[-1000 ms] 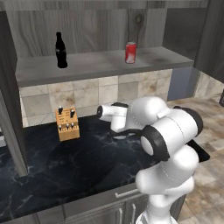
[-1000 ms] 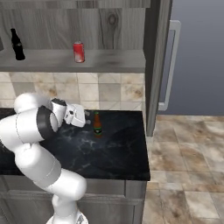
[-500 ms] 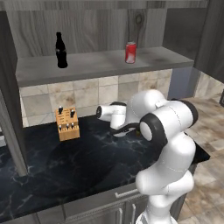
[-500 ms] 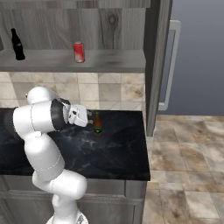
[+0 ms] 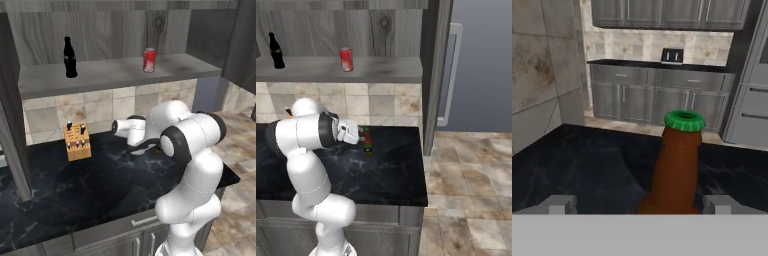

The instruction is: Sort all alcoholic drinks to one cabinet, and non-alcoholic drinks to the other.

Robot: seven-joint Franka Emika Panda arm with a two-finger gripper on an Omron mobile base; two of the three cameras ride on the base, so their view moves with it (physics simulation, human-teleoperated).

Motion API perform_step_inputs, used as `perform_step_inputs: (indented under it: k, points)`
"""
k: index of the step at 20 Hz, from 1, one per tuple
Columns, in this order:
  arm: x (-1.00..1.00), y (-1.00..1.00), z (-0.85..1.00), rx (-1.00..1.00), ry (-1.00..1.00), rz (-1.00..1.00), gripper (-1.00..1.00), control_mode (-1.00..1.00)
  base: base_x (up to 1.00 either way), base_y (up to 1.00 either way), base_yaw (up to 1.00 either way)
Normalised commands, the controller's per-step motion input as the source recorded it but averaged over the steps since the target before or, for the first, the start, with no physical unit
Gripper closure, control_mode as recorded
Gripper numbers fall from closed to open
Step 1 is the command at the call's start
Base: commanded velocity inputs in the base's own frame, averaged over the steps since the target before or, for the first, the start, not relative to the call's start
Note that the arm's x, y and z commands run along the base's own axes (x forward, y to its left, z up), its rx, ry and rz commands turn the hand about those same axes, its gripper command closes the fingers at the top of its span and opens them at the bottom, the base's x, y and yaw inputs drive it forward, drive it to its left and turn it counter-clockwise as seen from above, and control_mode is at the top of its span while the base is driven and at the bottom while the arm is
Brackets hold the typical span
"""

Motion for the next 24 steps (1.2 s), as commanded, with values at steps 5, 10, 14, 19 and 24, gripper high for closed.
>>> perform_step_inputs:
  k: [5,10,14,19,24]
  points:
    - [0.02,-0.18,-0.01,0.00,0.00,0.00,-1.00,-1.00,0.00,0.00,0.00]
    - [0.14,-0.13,-0.04,0.00,0.00,0.00,-1.00,-1.00,0.00,0.00,0.00]
    - [0.13,-0.16,-0.03,0.00,0.00,0.00,-1.00,-1.00,0.00,0.00,0.00]
    - [0.05,-0.14,-0.07,-0.04,0.00,-0.01,-1.00,-1.00,0.00,0.00,0.00]
    - [0.00,-0.15,-0.05,-0.12,0.00,-0.03,-1.00,-1.00,0.00,0.00,0.00]
